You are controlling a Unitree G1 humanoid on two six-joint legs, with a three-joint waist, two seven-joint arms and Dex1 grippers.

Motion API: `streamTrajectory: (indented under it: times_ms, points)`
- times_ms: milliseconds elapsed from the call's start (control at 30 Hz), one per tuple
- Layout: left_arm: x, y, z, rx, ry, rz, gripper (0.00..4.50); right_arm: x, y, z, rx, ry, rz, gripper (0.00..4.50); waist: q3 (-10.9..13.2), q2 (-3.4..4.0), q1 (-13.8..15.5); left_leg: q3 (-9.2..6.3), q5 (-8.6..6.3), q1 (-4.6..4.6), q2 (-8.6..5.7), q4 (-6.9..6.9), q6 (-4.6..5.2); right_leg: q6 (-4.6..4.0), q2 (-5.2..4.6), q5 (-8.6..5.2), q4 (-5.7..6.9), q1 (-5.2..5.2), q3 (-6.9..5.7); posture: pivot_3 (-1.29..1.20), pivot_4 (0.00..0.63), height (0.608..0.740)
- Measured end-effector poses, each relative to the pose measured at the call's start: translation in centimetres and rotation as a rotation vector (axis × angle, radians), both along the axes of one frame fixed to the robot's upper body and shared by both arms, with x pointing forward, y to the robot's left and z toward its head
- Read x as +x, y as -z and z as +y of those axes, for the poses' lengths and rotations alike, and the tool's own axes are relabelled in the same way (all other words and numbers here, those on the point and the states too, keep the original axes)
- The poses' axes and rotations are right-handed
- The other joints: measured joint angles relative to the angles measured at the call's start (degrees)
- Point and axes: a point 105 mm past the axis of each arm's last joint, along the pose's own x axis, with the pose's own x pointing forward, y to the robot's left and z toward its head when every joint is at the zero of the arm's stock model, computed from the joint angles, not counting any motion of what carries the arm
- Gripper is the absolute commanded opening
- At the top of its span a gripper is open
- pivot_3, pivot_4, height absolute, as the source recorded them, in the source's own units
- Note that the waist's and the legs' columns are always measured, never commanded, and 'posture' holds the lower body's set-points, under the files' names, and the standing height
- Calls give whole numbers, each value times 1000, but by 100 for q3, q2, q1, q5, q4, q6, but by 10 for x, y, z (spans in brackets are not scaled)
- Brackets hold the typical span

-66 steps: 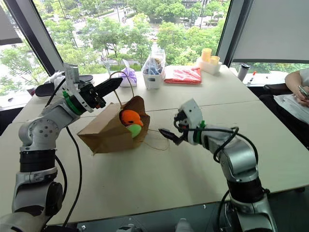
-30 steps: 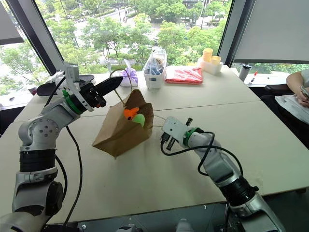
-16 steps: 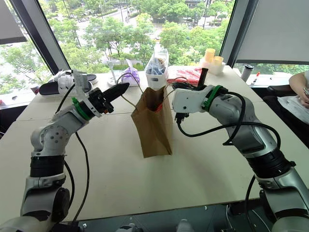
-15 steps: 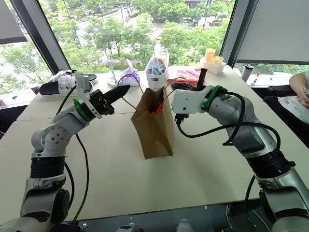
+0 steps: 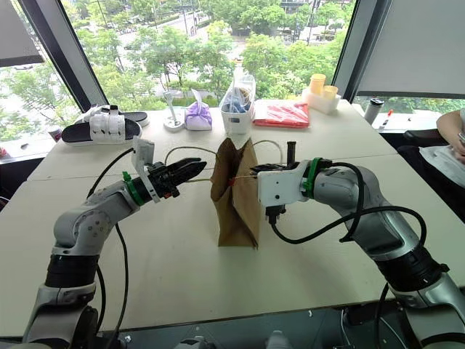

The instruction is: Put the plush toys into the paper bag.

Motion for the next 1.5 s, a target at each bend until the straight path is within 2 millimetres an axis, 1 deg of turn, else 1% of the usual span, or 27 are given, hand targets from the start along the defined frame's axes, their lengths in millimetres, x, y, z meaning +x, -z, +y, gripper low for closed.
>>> streamTrajectory:
  times_ms: [33, 67, 100, 167, 200, 267, 367, 533, 633, 700, 833, 900, 1000, 1100, 1200, 1233, 1300, 1333, 1367, 1400, 1500]
  points:
    - [-1, 0, -1, -4, 9, 6, 3733, 0, -1, -1, 2, 1, 0, 2344, 0, 0, 0, -1, 0, 0, 0, 0, 0, 0, 0, 0, 0, 0, 0, 0, 150, 740]
    - [-2, 0, -2, -15, 23, 17, 4289, -1, -3, -1, 4, 4, 0, 2881, 0, 0, 1, -1, 0, 0, 0, -1, 0, 0, 0, 0, 0, 0, -1, 0, 150, 740]
    - [-3, -1, -3, -26, 35, 27, 4500, -2, -4, -3, 3, 9, 0, 3384, 0, 0, 1, -3, 0, 0, 0, 0, 0, 0, 0, 0, 1, 0, -1, 0, 150, 740]
    - [-5, -5, -3, -54, 54, 42, 4500, -3, -6, -4, -6, 12, -7, 4368, 0, 0, 1, -4, 0, 0, 0, 0, 1, 0, 0, 0, 0, 0, -1, 0, 150, 740]
    - [-7, -10, -1, -82, 64, 54, 4500, -4, -8, -6, -16, 16, -14, 4449, 0, 0, 0, -5, -1, 0, 0, 0, 1, 0, 0, 0, 0, 0, 0, 0, 150, 740]
    - [-11, -19, 4, -118, 77, 64, 4500, -4, -15, -12, -20, 32, -41, 4449, 0, 0, 0, -6, -1, 0, 0, 0, 2, 0, 0, 0, 0, 0, 0, 0, 150, 740]
    - [-18, -23, 11, -141, 110, 98, 4500, -7, -24, -18, -40, 35, -84, 4449, 0, 0, -3, -6, -1, 1, 0, -1, 2, 0, 0, 0, 1, 0, 0, 0, 150, 740]
    - [-26, -12, 23, -168, 139, 203, 4500, -13, -35, -22, -51, 7, -123, 4449, 0, 0, -7, -6, -1, 2, 1, -1, 2, 0, 0, 0, 2, 0, 0, 0, 150, 740]
    - [-25, -7, 36, -168, 118, 238, 4500, -18, -42, -25, -50, -10, -129, 4449, 0, 0, -2, -5, -1, 2, 1, 0, 2, 0, 0, 0, 1, 1, 0, 0, 150, 740]
    - [-25, -2, 45, -137, 91, 247, 4500, -21, -48, -31, -46, -8, -128, 4449, 0, 0, 0, -3, -2, 2, 1, -1, 3, 0, -1, -1, 0, 1, 1, 0, 150, 740]
    - [-24, 8, 50, -71, 67, 239, 4500, -24, -55, -44, -4, 30, -104, 4449, 0, 0, 9, -4, -3, 2, 1, -1, 5, -1, -1, -1, -2, 6, 0, 0, 150, 740]
    - [-23, 14, 52, -48, 57, 241, 4500, -26, -55, -49, 44, 61, -58, 4449, 0, 0, 6, -5, -3, 2, 2, -1, 6, -1, -1, -1, -2, 4, 0, 0, 150, 740]
    - [-24, 22, 56, 12, 52, 229, 4500, -27, -50, -65, 153, 150, 47, 4449, 0, 1, 7, -5, -7, 3, 3, -2, 11, -2, -2, -1, -2, 4, 2, 0, 150, 740]
    - [-30, 32, 48, 82, 84, 210, 4500, -26, -33, -79, 244, 244, 188, 4449, 0, 1, 20, -5, -9, 2, 4, -2, 15, -2, -4, -2, -5, 7, 2, 0, 150, 740]
    - [-34, 37, 35, 103, 126, 188, 4500, -23, -12, -86, 416, 321, 302, 4449, -3, -3, 24, -8, -10, 4, 7, -2, 16, -3, -3, -1, -8, 12, 1, 0, 150, 740]
    - [-36, 37, 30, 96, 141, 180, 4500, -20, -1, -86, 502, 342, 344, 4220, -6, -8, 24, -11, -10, 6, 9, 1, 16, -3, -2, -1, -8, 15, -1, 0, 150, 740]
    - [-37, 40, 21, 105, 159, 165, 4500, -12, 22, -81, 669, 361, 440, 3567, -6, -6, 16, -8, -10, 6, 7, -1, 16, -3, -3, -1, -9, 15, 2, 0, 150, 740]
    - [-38, 43, 16, 120, 170, 161, 4500, -7, 33, -77, 719, 367, 485, 3092, -5, -4, 3, -4, -9, 7, 6, 1, 15, -3, -3, -1, -8, 14, 7, 0, 150, 740]
    - [-39, 46, 8, 137, 189, 156, 4500, -1, 44, -73, 747, 379, 528, 2523, -2, 3, 2, -3, -9, 7, 4, 0, 15, -3, -4, 0, -7, 12, 9, 0, 150, 740]
    - [-40, 49, 4, 146, 197, 157, 4500, 2, 47, -71, 755, 383, 541, 2033, -1, 4, 4, -3, -9, 7, 4, 0, 15, -3, -4, 0, -4, 9, 9, 0, 150, 740]
    - [-40, 48, -5, 134, 210, 141, 4500, 17, 39, -64, 804, 359, 539, 431, -2, 5, -2, -3, -9, 8, 5, 0, 15, -3, -1, 0, -2, 9, 7, 0, 150, 740]
